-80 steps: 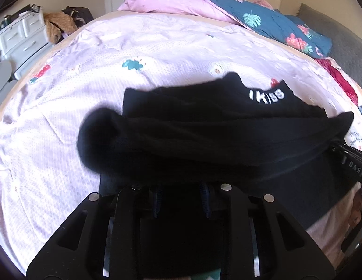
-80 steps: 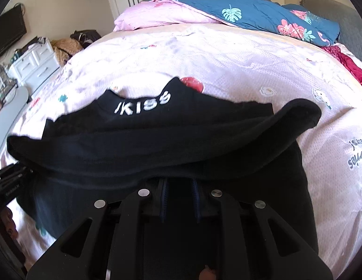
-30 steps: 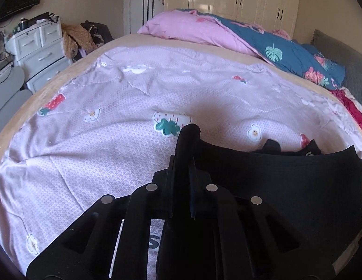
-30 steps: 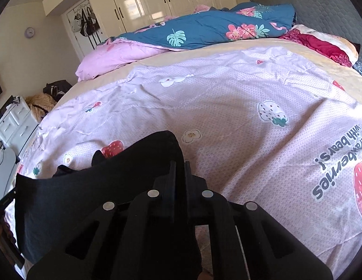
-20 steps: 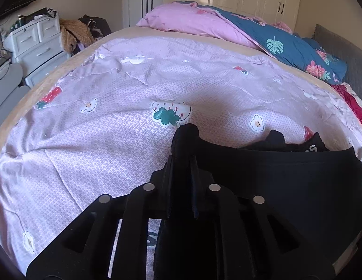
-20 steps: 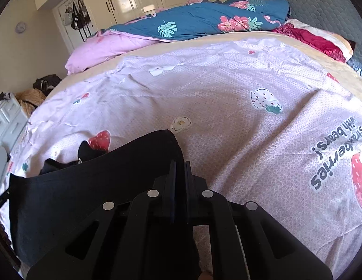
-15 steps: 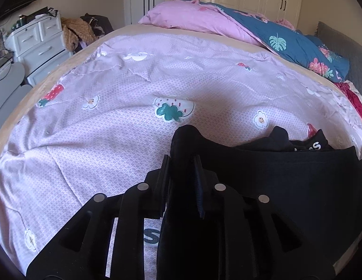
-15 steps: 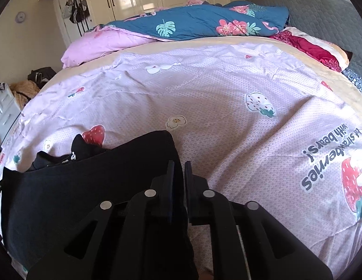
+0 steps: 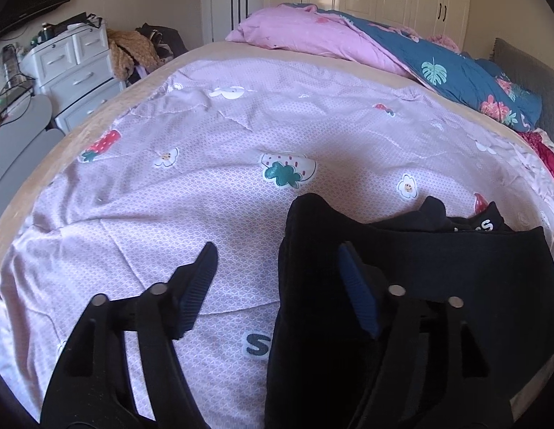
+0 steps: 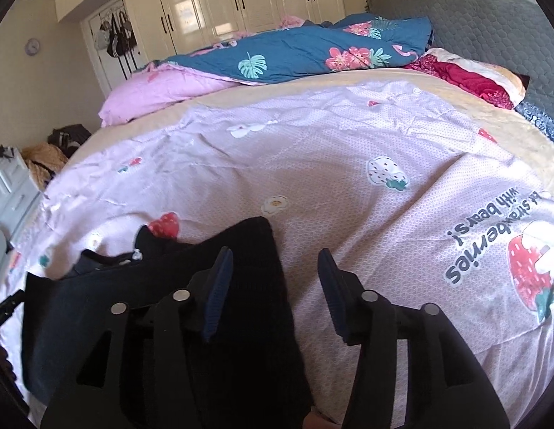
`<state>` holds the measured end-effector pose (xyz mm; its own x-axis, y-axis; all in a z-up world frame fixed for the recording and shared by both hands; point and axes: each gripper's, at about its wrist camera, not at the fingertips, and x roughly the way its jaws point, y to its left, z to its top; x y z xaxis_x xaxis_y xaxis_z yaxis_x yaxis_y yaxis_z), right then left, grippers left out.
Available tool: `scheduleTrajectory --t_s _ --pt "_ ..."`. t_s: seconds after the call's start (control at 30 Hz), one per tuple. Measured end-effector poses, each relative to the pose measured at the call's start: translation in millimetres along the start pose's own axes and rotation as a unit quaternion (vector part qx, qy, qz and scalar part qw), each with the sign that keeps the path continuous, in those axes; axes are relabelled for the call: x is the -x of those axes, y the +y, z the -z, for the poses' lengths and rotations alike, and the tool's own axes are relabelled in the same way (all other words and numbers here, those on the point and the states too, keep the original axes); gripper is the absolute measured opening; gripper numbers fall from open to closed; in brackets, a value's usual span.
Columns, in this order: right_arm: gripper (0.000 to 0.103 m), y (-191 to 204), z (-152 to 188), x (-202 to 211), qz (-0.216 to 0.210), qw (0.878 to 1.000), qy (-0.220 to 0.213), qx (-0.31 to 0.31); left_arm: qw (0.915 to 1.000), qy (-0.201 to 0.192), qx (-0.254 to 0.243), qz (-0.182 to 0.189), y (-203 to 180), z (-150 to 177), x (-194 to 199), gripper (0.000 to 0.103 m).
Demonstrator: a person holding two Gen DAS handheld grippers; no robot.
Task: Fold small clothes
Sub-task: 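Fold the lifted edge over onto the shirt and open both grippers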
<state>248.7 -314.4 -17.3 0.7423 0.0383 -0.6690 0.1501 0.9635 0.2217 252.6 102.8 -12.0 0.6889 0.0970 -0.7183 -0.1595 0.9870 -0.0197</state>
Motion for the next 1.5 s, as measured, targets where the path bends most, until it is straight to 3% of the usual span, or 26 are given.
scheduleTrajectory --t_s 0.27,0.6,0.97,1.5 --pt "0.072 25.0 8.8 14.8 -0.035 0.999 0.004 0.025 0.9997 -0.007 -0.023 -0.002 -9.2 10.5 28.7 0.09" --pt "0.095 78.1 30.7 42.9 -0.111 0.991 0.013 0.078 0.9999 0.008 -0.004 0.014 -4.8 29.0 49.7 0.094" --pt "0.097 133.2 54.8 75.2 -0.15 0.976 -0.007 0.158 0.9994 0.011 0.024 0.021 19.1 42.9 71.0 0.094" --pt "0.098 195.2 90.2 95.0 -0.183 0.954 -0.003 0.236 0.9986 -0.005 0.053 -0.006 61.4 42.0 84.5 0.094"
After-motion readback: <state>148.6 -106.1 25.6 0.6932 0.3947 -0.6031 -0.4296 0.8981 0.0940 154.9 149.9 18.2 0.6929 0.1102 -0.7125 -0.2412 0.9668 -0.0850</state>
